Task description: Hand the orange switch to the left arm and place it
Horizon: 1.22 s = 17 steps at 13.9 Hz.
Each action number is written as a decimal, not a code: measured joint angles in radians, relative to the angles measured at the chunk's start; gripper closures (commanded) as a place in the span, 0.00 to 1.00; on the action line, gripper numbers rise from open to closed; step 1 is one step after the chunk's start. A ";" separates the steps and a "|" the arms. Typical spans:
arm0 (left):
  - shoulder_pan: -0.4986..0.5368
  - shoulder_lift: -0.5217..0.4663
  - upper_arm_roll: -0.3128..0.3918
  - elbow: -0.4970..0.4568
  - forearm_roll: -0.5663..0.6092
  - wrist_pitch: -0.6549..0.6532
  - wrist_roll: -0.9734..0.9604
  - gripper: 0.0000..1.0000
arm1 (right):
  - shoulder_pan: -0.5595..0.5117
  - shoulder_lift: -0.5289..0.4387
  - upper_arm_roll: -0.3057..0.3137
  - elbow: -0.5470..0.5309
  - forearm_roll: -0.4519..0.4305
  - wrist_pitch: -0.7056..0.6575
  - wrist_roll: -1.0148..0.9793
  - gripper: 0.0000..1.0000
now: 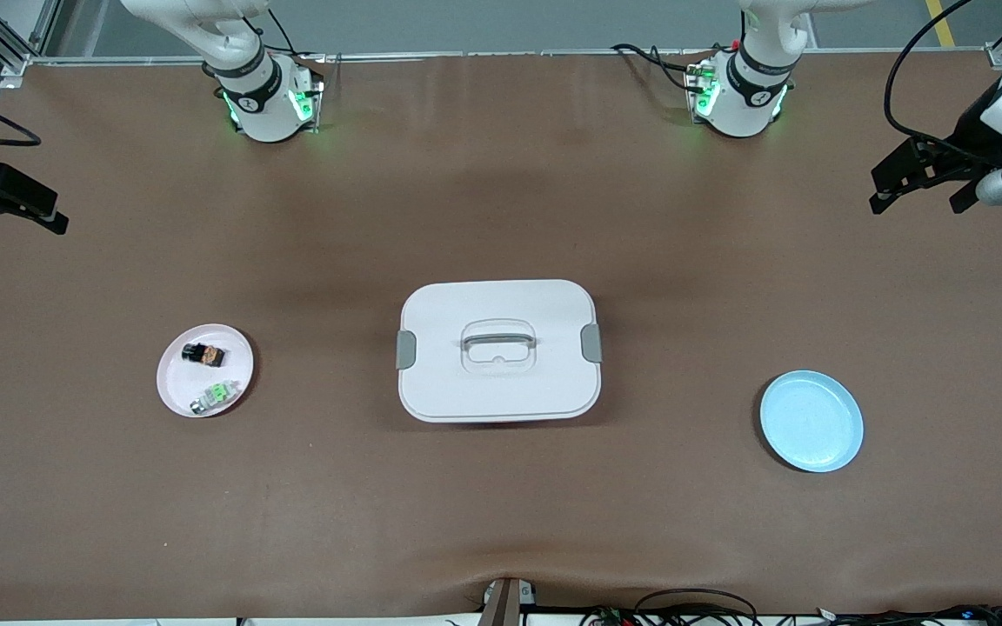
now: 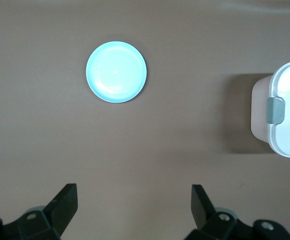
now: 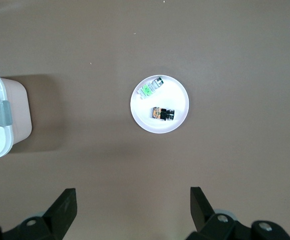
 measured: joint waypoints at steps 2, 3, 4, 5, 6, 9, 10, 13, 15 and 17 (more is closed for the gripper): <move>0.000 0.000 0.000 0.000 0.000 0.000 0.000 0.00 | 0.000 0.000 0.001 0.000 0.014 -0.001 0.027 0.00; 0.000 0.000 0.000 0.000 0.000 0.000 0.000 0.00 | 0.000 0.000 0.002 0.000 0.025 -0.001 0.038 0.00; 0.000 0.000 0.000 0.000 0.000 0.000 0.000 0.00 | 0.001 0.000 0.003 0.000 0.030 -0.001 0.044 0.00; 0.000 0.000 0.000 0.000 0.000 0.000 0.000 0.00 | 0.002 0.000 0.004 0.000 0.031 -0.001 0.048 0.00; 0.000 0.000 0.000 0.001 0.000 0.000 0.000 0.00 | 0.002 0.000 0.005 0.000 0.031 -0.001 0.050 0.00; -0.002 0.000 -0.001 0.015 0.000 0.000 -0.001 0.00 | 0.003 0.000 0.005 0.000 0.031 -0.002 0.052 0.00; -0.002 0.001 -0.001 0.018 0.000 0.000 -0.001 0.00 | 0.003 0.000 0.005 0.000 0.031 -0.003 0.052 0.00; -0.002 0.004 -0.001 0.020 0.000 0.000 -0.002 0.00 | 0.003 0.000 0.006 0.000 0.032 -0.008 0.041 0.00; -0.002 0.005 -0.001 0.021 0.000 0.000 -0.002 0.00 | 0.007 0.000 0.008 0.000 0.032 -0.014 -0.011 0.00; -0.002 0.006 -0.001 0.022 0.000 0.000 -0.002 0.00 | 0.009 0.000 0.008 0.000 0.032 -0.016 -0.052 0.00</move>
